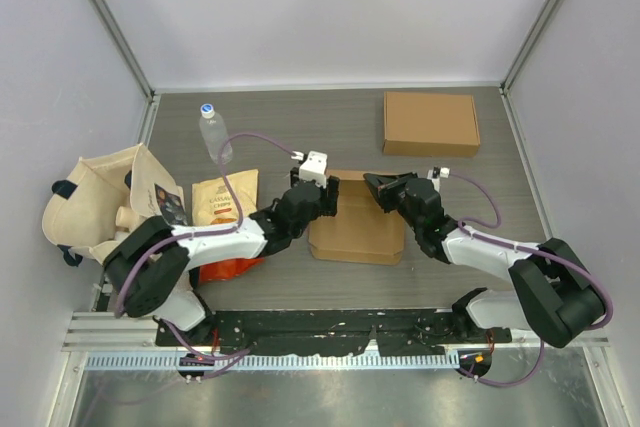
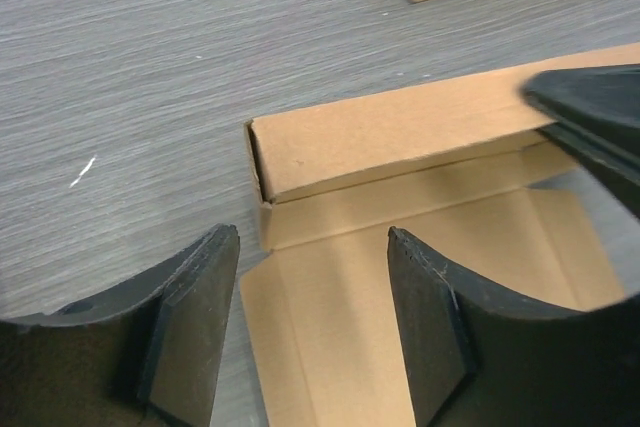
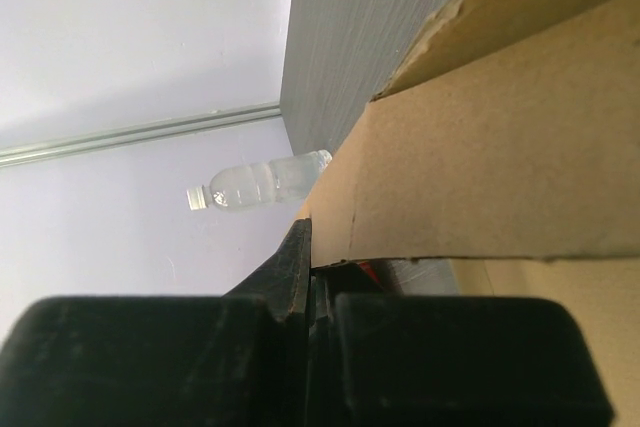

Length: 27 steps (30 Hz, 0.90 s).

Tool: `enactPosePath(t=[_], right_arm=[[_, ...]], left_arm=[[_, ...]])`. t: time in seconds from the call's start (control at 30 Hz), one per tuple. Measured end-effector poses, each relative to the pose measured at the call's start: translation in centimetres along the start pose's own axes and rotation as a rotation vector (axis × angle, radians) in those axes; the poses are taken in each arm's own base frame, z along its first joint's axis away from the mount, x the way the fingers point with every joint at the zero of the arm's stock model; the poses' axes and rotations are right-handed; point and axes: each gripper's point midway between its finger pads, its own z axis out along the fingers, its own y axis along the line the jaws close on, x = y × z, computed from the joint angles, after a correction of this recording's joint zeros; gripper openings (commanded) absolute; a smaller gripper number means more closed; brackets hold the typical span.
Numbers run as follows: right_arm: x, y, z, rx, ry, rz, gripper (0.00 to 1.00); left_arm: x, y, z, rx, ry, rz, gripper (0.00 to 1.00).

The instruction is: Fold the paper box

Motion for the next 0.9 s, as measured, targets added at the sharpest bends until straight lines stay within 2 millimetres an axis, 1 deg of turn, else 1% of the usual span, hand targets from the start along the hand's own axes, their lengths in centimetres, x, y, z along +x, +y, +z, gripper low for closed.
enactPosePath(t=[0.07,0.1,0.13,0.2,0.27,0.33,0.4,0.47,0.57,0.6,0.67,0.7,0.8,0.83,0.87,0.9], right_arm=[[0.1,0.0,0.0,0.000,0.007,-0.008,0.05],[0.1,0.0,0.0,0.000,0.009,-0.014,0.06],[0.2,0.0,0.0,-0.001,0.012,-0.020,0.08],[0.3,0.0,-0.1,-0.002,0.017,-0.033,0.08],[0.3,0.0,-0.1,-0.006,0.020,-0.048,0.11],[0.4,0.0,-0.1,-0.007,0.024,-0.064,0.12],[0.4,0.0,-0.2,-0.008,0.028,-0.078,0.14],[0.4,0.0,-0.2,-0.007,0.029,-0.090,0.16],[0.5,-0.2,-0.3,-0.004,0.033,-0.110,0.18],[0.5,-0.1,-0.3,-0.003,0.034,-0.113,0.19],[0.6,-0.1,-0.3,-0.003,0.040,-0.120,0.20],[0.6,-0.1,-0.3,-0.002,0.043,-0.124,0.21],[0.7,-0.2,-0.3,0.000,0.051,-0.138,0.26],[0.7,-0.3,-0.3,0.002,0.054,-0.145,0.31],[0.8,-0.4,-0.3,0.005,0.059,-0.154,0.34],[0.8,-0.5,-0.3,0.009,0.064,-0.164,0.42]], left_arm=[[-0.9,-0.3,-0.9,0.047,-0.007,-0.038,0.67],[-1.1,-0.4,-1.5,0.082,-0.005,-0.063,0.70],[-1.2,-0.2,-2.0,0.113,0.002,-0.101,0.73],[-1.5,1.3,-2.5,0.137,0.021,-0.191,0.74],[-2.0,2.7,-2.5,0.151,0.044,-0.280,0.75],[-2.3,3.7,-2.4,0.164,0.082,-0.358,0.76],[-2.9,3.7,-2.4,0.194,0.118,-0.424,0.76],[-3.7,3.2,-2.5,0.230,0.136,-0.469,0.75],[-5.0,2.2,-2.5,0.278,0.142,-0.506,0.71],[-5.4,2.0,-2.4,0.288,0.146,-0.519,0.67],[-5.7,1.6,-1.9,0.299,0.158,-0.535,0.62],[-5.6,1.4,-1.5,0.298,0.167,-0.540,0.56],[-4.6,1.3,-0.3,0.283,0.214,-0.556,0.44],[-4.2,1.3,0.0,0.277,0.229,-0.558,0.42],[-3.6,1.3,0.2,0.270,0.247,-0.557,0.36],[-3.1,1.4,0.4,0.262,0.263,-0.558,0.35]])
